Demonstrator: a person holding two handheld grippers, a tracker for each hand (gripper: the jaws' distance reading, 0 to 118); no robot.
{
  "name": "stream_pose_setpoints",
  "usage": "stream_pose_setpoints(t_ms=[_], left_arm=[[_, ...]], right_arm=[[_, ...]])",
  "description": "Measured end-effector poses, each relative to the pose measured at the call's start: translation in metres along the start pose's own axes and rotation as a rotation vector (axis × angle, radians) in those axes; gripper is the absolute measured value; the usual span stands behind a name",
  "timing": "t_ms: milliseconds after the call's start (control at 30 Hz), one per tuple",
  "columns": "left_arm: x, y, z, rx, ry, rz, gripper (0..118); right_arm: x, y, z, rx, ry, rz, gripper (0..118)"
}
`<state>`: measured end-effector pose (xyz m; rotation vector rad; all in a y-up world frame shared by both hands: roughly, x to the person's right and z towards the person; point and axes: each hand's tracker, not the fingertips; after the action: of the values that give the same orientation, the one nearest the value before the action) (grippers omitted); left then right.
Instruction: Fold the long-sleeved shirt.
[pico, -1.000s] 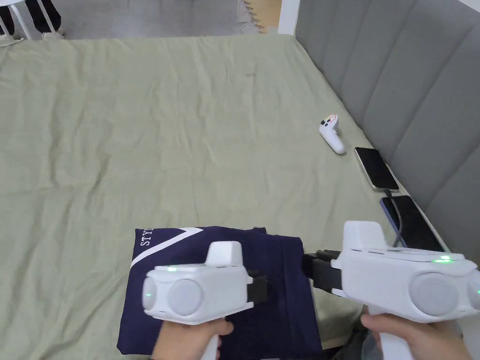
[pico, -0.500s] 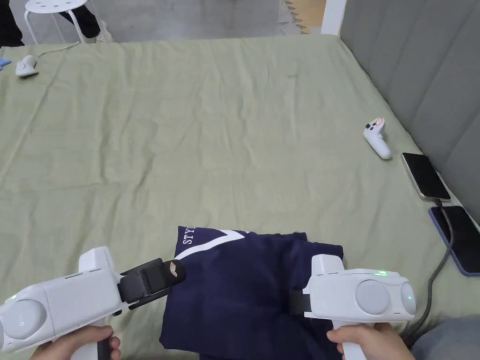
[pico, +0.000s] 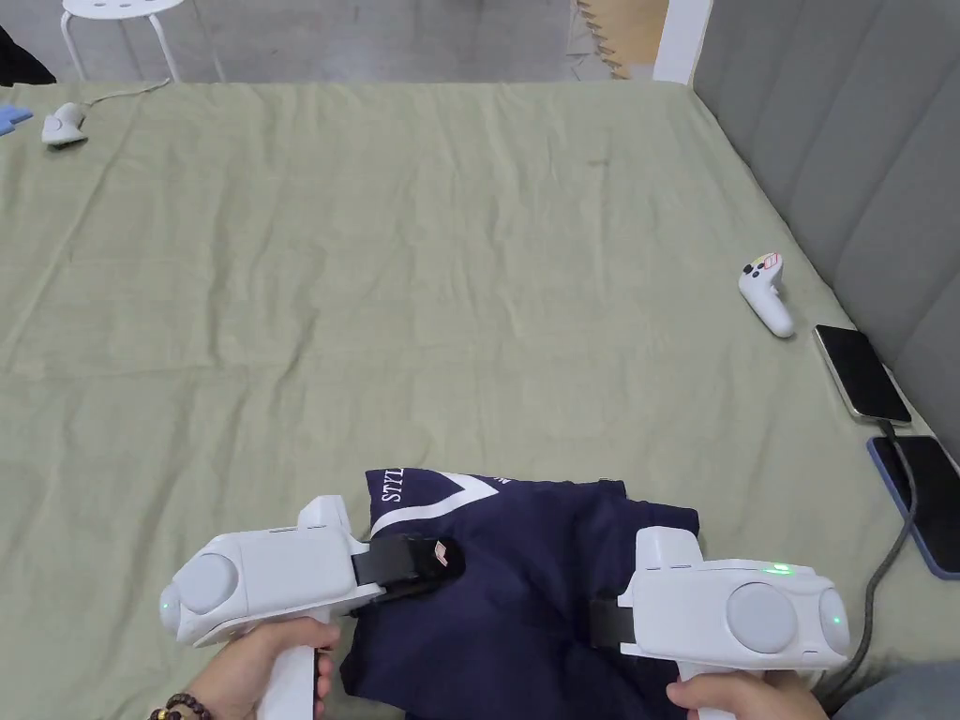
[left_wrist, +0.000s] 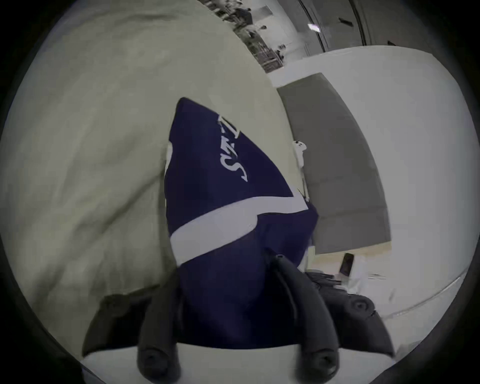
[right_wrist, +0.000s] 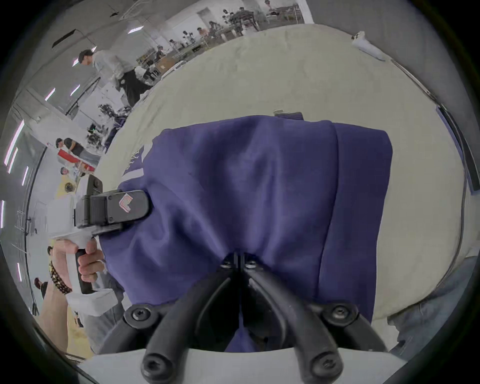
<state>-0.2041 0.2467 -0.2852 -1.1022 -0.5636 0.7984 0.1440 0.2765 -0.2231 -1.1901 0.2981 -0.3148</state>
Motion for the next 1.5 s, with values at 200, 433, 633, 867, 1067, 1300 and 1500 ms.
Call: stream_pose_setpoints(t_ms=[200,433,633,867,1067,1300,1500], left_arm=[[-0.005,0.009,0.035,0.019,-0.035,-0.034,27],[-0.042,0.04,0.119,0.144,0.016,-0.021,25],[-0.087,0.082,0.231,0.247,0.163,-0.019,25],[-0.157,0.13,0.375,0.366,0.343,-0.036,25],[-0.215,0.147,0.454,0.42,0.43,0.043,27],[-0.213,0.134,0.473,0.565,0.597,-0.043,110],[-0.156,0.117,0.474,0.624,0.6,-0.08,39]], right_arm=[[-0.02,0.012,0.013,0.037,0.017,0.022,1],[-0.103,0.04,0.037,0.256,0.081,0.225,1],[-0.215,0.058,0.008,0.344,0.116,0.424,1],[-0.365,0.072,-0.085,0.429,0.205,0.59,1],[-0.462,0.077,-0.158,0.454,0.302,0.72,1],[-0.489,0.092,-0.165,0.461,0.292,0.762,1],[-0.441,0.115,-0.088,0.559,0.299,0.757,1]])
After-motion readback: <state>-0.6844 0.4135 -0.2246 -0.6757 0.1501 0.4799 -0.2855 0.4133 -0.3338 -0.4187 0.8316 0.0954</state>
